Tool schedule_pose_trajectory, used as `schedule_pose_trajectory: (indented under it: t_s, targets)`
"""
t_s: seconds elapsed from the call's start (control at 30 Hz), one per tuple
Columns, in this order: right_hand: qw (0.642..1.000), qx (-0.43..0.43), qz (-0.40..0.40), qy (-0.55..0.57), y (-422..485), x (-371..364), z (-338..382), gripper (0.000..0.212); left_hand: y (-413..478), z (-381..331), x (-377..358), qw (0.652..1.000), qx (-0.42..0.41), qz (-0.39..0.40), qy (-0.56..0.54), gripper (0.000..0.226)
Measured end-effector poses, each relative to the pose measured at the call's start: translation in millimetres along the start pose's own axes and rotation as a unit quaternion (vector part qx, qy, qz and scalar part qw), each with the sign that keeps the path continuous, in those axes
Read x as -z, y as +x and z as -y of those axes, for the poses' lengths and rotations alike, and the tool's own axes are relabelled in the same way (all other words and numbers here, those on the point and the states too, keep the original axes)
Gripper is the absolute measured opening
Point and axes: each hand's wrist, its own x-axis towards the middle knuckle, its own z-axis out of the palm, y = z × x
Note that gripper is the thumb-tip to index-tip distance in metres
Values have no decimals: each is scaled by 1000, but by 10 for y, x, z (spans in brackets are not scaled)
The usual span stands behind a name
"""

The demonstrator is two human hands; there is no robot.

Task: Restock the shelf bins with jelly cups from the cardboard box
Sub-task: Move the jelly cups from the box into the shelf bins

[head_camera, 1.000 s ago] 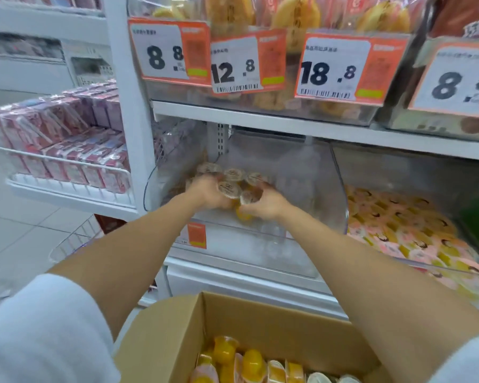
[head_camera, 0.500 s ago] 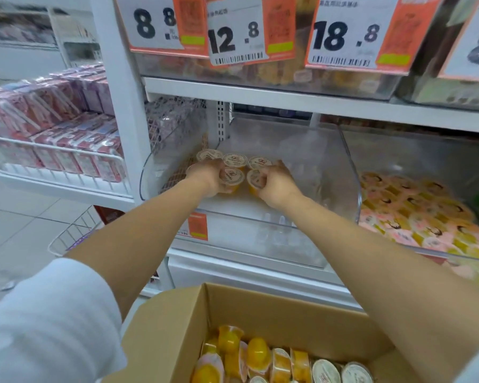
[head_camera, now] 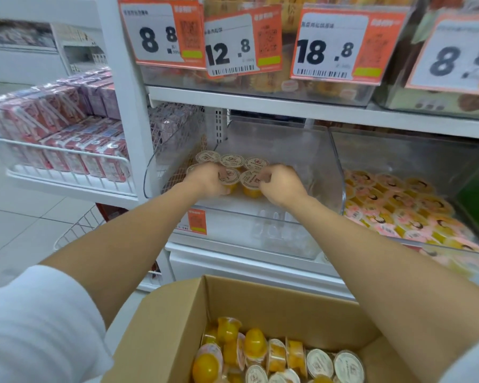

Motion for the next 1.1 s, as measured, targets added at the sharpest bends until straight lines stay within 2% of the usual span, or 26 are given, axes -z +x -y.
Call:
schedule_pose_trajectory:
  t_s: [0.1, 0.13, 0.23, 0.33, 0.4, 0.5, 0.63, 0.7, 0.8, 0.93, 1.03, 1.1]
  targets:
    - [996, 48, -66, -27, -345, 263, 79, 24, -405, -283, 156, 997, -12, -62, -34, 10]
    - [993, 66, -86, -39, -500, 337, 85, 21, -580, -419, 200, 995, -17, -85, -55, 6]
    - [983, 111, -131, -60, -1047, 455, 2, 12, -1149, -818, 193, 985, -43, -145, -88, 25]
    - [985, 118, -104, -75, -1577, 377, -217, 8, -1635, -1085, -36, 981, -68, -146, -110, 28]
    - [992, 87, -37, -79, -1924, 212, -444, 8, -1867, -1150, -342, 988, -68, -94, -103, 27]
    - [992, -8, 93, -88, -2422, -116, -930, 13, -2090, -1144, -990, 995, -39, 60, -73, 19]
    - [959, -159, 230, -52, -2933, -504, -1672, 28, -2225, -1069, -1889, 975, -5, 223, -24, 9]
    - [938, -218, 267, -25, -3108, -682, -1966, 38, -2228, -993, -2312, 962, -2, 271, 11, 22]
    - [917, -276, 288, 19, -3239, -996, -2226, 51, -2219, -935, -2789, 959, 17, 278, 53, 41]
    - [906, -280, 313, 48, -3226, -1433, -2301, 69, -2137, -977, -3222, 951, 75, 299, 35, 71]
    - [910, -272, 313, 16, -3242, -1729, -2308, 73, -2034, -1021, -3508, 938, 101, 329, 46, 74]
    - [921, -269, 279, -19, -3279, -1840, -2315, 70, -1967, -1051, -3611, 941, 132, 308, 44, 69]
